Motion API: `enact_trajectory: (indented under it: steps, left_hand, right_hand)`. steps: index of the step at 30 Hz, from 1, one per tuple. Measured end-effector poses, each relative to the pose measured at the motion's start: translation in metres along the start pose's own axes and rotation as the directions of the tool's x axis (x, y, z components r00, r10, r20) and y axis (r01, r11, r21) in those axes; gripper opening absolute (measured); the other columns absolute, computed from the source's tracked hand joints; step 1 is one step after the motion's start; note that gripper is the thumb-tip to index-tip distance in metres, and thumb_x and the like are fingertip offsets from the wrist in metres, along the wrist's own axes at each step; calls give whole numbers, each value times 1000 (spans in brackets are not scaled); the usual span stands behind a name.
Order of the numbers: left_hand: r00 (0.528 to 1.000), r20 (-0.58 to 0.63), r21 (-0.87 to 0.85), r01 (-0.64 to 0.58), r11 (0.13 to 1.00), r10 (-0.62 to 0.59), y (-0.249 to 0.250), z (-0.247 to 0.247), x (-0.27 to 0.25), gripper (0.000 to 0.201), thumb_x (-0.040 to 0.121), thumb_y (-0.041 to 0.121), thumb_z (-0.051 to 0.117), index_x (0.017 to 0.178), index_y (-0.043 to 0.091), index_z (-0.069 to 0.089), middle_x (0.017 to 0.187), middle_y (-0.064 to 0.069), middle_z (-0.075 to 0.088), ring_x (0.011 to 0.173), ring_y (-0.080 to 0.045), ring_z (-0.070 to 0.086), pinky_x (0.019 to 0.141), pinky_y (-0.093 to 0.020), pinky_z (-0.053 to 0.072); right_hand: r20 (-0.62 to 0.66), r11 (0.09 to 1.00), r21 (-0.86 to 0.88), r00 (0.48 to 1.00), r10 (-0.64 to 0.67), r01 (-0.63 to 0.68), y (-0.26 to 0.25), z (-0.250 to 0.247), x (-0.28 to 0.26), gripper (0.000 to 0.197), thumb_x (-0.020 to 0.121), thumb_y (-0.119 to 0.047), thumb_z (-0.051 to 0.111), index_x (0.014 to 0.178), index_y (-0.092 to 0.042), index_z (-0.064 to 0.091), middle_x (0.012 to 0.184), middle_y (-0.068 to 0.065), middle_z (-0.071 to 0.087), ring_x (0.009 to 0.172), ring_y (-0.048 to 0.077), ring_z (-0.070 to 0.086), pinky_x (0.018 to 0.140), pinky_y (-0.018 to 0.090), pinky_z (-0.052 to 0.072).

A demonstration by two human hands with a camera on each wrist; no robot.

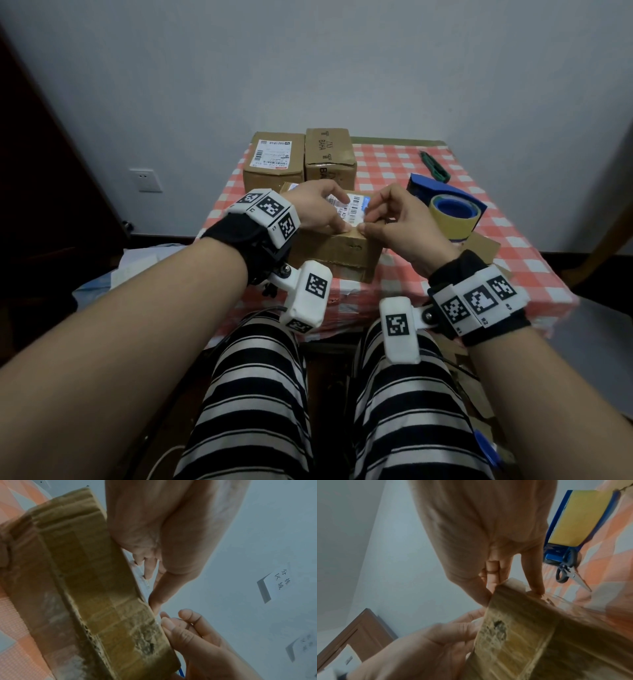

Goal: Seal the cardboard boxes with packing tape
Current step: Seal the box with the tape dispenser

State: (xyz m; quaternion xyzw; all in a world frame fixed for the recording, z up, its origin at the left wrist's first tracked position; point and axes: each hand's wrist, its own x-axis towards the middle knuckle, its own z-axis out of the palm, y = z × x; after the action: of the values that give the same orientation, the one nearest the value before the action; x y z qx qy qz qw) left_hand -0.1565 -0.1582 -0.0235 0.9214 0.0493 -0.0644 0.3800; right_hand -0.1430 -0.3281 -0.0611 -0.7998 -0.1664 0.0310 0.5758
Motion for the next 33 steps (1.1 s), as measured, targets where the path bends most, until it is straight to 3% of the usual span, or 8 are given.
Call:
enact_trajectory:
  steps: [4,7,11,16,22,26,30,33]
  left_hand:
    - [1000,-2,27,-2,1000,2,-1,-1,2,39,84,11,70,119,26,59,133,-2,53,115,-21,54,99,-38,48]
    - [999,40,-22,13,1000,-12,-4,-4,4,46,83,2,67,121,27,58,133,-3,54,113,-21,56,99,-40,49]
    - [997,75,-22,14,1000,-13,-6,-5,7,54,83,-3,62,129,25,54,133,-5,54,111,-23,58,97,-43,50]
    - [993,113,-7,13,1000,-12,-7,-8,9,61,84,-2,63,137,23,48,136,-6,53,114,-23,57,99,-43,48]
    - [987,163,33,4,999,-10,-8,-12,8,68,84,1,65,143,26,41,148,-3,42,130,-23,46,106,-44,42]
    - [987,161,36,-8,999,2,-8,-13,7,69,84,1,66,143,25,40,149,-3,42,132,-21,44,108,-43,40]
    - [986,167,32,-8,999,3,-6,-15,5,72,84,-4,63,146,21,37,146,-3,45,127,-21,48,105,-42,43]
    - [982,187,11,4,1000,-6,-7,-15,5,75,80,-8,61,145,21,37,142,-5,48,124,-23,52,103,-45,45]
  right_hand:
    - [-11,999,-33,1000,-12,12,0,3,0,25,86,7,59,95,-16,56,84,2,62,80,12,58,76,33,52]
    - [-11,999,-30,1000,17,-17,-3,2,2,26,87,6,55,98,-18,56,81,0,62,76,11,58,75,35,49]
    - [1,988,-151,1000,-24,24,-6,8,-1,36,79,-20,80,106,-13,57,90,6,62,86,22,62,79,37,55]
    - [-15,980,-199,1000,15,-18,-11,8,12,38,72,-17,86,96,-15,58,78,1,61,77,17,59,72,35,53]
    - [-89,952,-305,995,-42,13,-6,14,22,31,72,-21,85,83,-16,56,82,4,63,74,19,58,70,39,52]
    - [-168,912,-411,982,-90,13,-2,19,22,20,84,-28,73,82,-20,55,81,-2,60,77,17,56,74,43,53]
    - [-85,858,-513,996,-21,-26,-8,24,20,37,81,-50,72,92,-20,54,96,0,60,87,19,59,77,43,55]
    - [-34,866,-499,999,8,-24,-11,22,22,42,73,-54,78,85,-23,53,96,-1,60,87,16,58,75,40,55]
